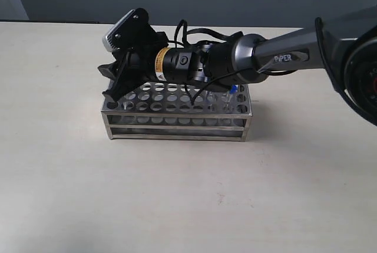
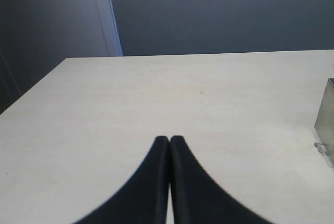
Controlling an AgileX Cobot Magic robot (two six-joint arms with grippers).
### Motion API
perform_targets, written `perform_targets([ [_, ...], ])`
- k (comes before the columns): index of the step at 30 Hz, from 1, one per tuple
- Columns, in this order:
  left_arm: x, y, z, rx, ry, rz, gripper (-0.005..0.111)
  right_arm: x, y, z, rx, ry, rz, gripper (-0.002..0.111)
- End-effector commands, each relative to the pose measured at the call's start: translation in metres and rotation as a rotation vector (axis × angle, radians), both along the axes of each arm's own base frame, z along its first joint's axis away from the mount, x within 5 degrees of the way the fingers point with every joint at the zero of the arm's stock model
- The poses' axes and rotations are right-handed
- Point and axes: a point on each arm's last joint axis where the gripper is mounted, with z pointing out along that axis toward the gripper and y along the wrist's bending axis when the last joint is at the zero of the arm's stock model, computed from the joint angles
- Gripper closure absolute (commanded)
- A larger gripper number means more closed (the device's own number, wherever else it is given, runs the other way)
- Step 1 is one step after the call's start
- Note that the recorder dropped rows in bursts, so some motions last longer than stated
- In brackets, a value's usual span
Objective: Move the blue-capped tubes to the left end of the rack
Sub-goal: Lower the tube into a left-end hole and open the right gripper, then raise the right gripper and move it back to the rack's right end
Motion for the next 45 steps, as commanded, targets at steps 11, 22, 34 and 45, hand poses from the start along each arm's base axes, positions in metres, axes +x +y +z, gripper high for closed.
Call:
perform_targets([
  [11, 0.000, 0.000, 0.000, -0.002, -0.011, 0.006, 0.106, -0.032, -0.044, 0.118, -0.034, -0.138, -0.122, 0.058],
  [22, 0.000, 0.000, 0.000, -0.002, -0.011, 0.006, 0.106, -0.114, -0.122, 0.144, -0.023, -0.197, -0.155, 0.072],
  [34, 0.000, 0.000, 0.000, -0.002, -0.011, 0.006, 0.106, -0.101, -0.212, 0.112, 0.045, 0.023, -0.556, 0.058],
  [45, 0.000, 0.000, 0.000, -0.002, -0.011, 0.006, 0.106, -0.112, -0.216, 0.096, 0.142, 0.018, -0.551, 0.058],
])
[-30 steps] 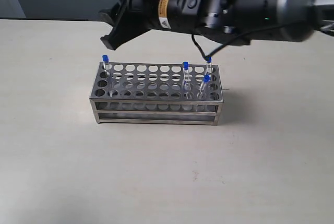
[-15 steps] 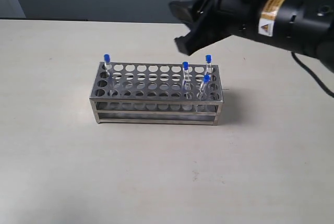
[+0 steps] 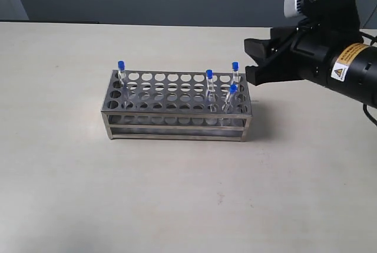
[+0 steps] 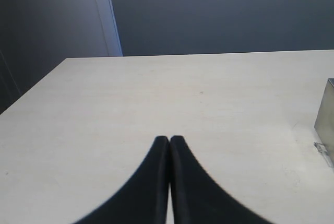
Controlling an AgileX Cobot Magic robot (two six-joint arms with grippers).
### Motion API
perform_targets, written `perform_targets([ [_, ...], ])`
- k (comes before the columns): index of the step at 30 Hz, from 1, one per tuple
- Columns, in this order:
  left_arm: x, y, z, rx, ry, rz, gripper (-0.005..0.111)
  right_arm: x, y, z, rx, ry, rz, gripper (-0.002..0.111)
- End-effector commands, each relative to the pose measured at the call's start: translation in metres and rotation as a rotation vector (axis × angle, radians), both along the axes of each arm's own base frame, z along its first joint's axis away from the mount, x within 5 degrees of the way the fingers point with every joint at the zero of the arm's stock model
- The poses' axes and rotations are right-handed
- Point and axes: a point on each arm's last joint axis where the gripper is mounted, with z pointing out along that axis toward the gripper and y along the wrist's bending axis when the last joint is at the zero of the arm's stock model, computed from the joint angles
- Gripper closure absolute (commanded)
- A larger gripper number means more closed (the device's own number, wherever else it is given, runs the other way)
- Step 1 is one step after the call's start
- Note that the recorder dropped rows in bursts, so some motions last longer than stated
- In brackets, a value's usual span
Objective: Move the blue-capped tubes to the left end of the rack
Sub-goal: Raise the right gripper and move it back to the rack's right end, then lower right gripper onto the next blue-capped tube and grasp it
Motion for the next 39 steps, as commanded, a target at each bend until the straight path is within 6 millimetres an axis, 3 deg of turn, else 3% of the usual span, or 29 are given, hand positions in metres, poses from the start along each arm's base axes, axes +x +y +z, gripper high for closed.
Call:
perform_targets([
  [1, 0.000, 0.000, 0.000, -0.002, -0.011, 0.006, 0.106, 0.001, -0.001, 0.003, 0.032, -0.026, -0.008, 0.058],
  [13, 0.000, 0.000, 0.000, -0.002, -0.011, 0.006, 0.106, -0.001, -0.004, -0.005, 0.003, 0.048, -0.034, 0.058],
  [20, 0.000, 0.000, 0.000, -0.002, -0.011, 0.006, 0.106, -0.006, -0.008, -0.018, -0.074, 0.180, -0.061, 0.058],
  [26, 0.000, 0.000, 0.000, -0.002, -0.011, 0.006, 0.106, -0.021, -0.001, -0.014, 0.028, -0.041, 0.055, 0.058],
  [29, 0.000, 0.000, 0.000, -0.002, -0.011, 0.006, 0.106, -0.027, -0.004, -0.015, 0.064, -0.051, 0.047, 0.058],
  [39, 0.000, 0.000, 0.000, -0.002, -0.011, 0.006, 0.106, -0.022, -0.002, -0.007, 0.026, -0.167, 0.067, 0.058],
])
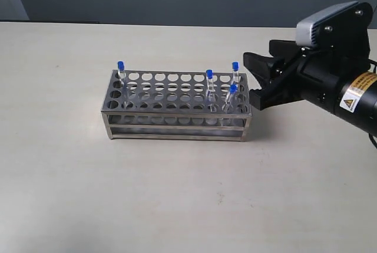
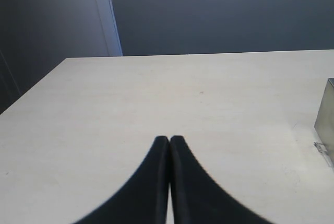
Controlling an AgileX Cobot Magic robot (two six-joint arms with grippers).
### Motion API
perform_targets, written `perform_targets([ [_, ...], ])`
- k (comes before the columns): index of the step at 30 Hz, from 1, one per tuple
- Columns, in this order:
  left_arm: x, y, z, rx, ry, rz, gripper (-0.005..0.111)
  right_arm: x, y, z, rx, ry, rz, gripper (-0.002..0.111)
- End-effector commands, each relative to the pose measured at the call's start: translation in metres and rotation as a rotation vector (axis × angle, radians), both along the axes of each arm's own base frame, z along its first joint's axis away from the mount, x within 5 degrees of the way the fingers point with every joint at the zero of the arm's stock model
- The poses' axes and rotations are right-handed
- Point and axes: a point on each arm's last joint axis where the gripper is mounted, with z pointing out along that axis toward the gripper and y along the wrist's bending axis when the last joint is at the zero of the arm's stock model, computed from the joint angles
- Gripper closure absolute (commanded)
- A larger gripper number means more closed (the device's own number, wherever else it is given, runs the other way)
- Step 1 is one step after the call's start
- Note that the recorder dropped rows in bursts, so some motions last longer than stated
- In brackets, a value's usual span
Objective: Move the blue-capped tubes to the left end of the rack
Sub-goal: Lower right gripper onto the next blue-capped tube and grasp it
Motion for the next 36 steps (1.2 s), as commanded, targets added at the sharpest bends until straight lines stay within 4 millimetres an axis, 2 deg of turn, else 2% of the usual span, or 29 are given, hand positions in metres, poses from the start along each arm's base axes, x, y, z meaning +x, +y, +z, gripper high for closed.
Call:
perform_targets([
  [1, 0.000, 0.000, 0.000, -0.002, -0.011, 0.006, 0.106, 0.009, 0.001, 0.008, -0.030, -0.089, -0.012, 0.058],
  [6, 0.000, 0.000, 0.000, -0.002, -0.011, 0.006, 0.106, 0.040, 0.010, 0.001, -0.117, -0.108, -0.043, 0.058],
  [10, 0.000, 0.000, 0.000, -0.002, -0.011, 0.006, 0.106, 0.070, 0.024, -0.021, -0.145, -0.059, -0.042, 0.058],
  [13, 0.000, 0.000, 0.000, -0.002, -0.011, 0.006, 0.106, 0.086, 0.030, -0.036, -0.140, -0.046, -0.046, 0.058],
  [16, 0.000, 0.000, 0.000, -0.002, -0.011, 0.006, 0.106, 0.098, 0.034, -0.042, -0.135, -0.029, -0.061, 0.058],
  [26, 0.000, 0.000, 0.000, -0.002, -0.011, 0.006, 0.106, 0.114, 0.039, -0.047, -0.135, -0.006, -0.091, 0.058],
  [36, 0.000, 0.000, 0.000, -0.002, -0.011, 0.006, 0.106, 0.117, 0.040, -0.071, -0.168, 0.063, -0.087, 0.058],
])
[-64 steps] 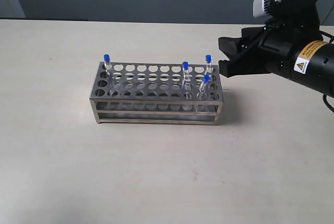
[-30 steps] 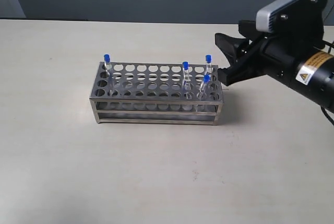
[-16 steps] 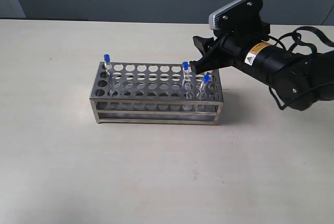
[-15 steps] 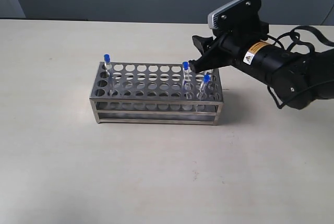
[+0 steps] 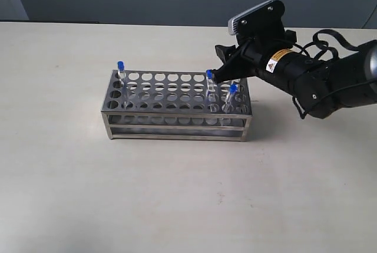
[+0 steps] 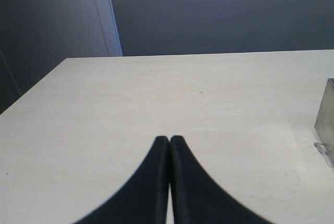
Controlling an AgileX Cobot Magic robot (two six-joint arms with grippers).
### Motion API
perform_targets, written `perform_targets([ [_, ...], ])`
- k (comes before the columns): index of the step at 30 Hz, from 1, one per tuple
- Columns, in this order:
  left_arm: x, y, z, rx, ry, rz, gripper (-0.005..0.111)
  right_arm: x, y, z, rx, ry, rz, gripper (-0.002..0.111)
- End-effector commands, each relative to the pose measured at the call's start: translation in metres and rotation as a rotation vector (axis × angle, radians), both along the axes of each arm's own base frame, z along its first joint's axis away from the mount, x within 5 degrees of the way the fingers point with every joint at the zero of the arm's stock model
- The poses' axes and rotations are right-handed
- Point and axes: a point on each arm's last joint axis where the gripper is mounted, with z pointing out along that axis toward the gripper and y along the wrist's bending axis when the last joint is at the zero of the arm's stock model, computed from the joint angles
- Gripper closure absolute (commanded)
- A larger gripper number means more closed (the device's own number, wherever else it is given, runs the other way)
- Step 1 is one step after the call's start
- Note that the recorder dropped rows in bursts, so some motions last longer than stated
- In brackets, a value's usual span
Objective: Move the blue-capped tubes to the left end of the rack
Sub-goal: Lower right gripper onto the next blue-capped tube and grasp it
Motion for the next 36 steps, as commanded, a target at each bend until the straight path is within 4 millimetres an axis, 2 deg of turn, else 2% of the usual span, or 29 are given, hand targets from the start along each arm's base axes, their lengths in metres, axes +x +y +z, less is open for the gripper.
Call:
perform_targets([
  [1, 0.000, 0.000, 0.000, -0.002, -0.011, 0.006, 0.106, 0.003, 0.000, -0.008, -0.007, 0.014, -0.005, 0.058],
  [13, 0.000, 0.000, 0.000, -0.002, -0.011, 0.006, 0.106, 0.006, 0.000, -0.027, 0.006, 0.034, -0.033, 0.058],
  [15, 0.000, 0.000, 0.000, -0.002, -0.011, 0.006, 0.106, 0.006, 0.000, -0.027, 0.010, 0.029, -0.034, 0.067],
  [17, 0.000, 0.000, 0.000, -0.002, -0.011, 0.006, 0.106, 0.006, 0.000, -0.027, 0.010, 0.029, -0.035, 0.093],
  [19, 0.000, 0.000, 0.000, -0.002, -0.011, 0.006, 0.106, 0.006, 0.000, -0.027, 0.011, 0.029, -0.036, 0.109],
  [26, 0.000, 0.000, 0.000, -0.002, -0.011, 0.006, 0.106, 0.005, -0.001, -0.021, 0.009, 0.032, -0.036, 0.109],
  [36, 0.000, 0.000, 0.000, -0.002, -0.011, 0.006, 0.106, -0.004, -0.004, 0.028, 0.013, -0.023, -0.014, 0.109],
])
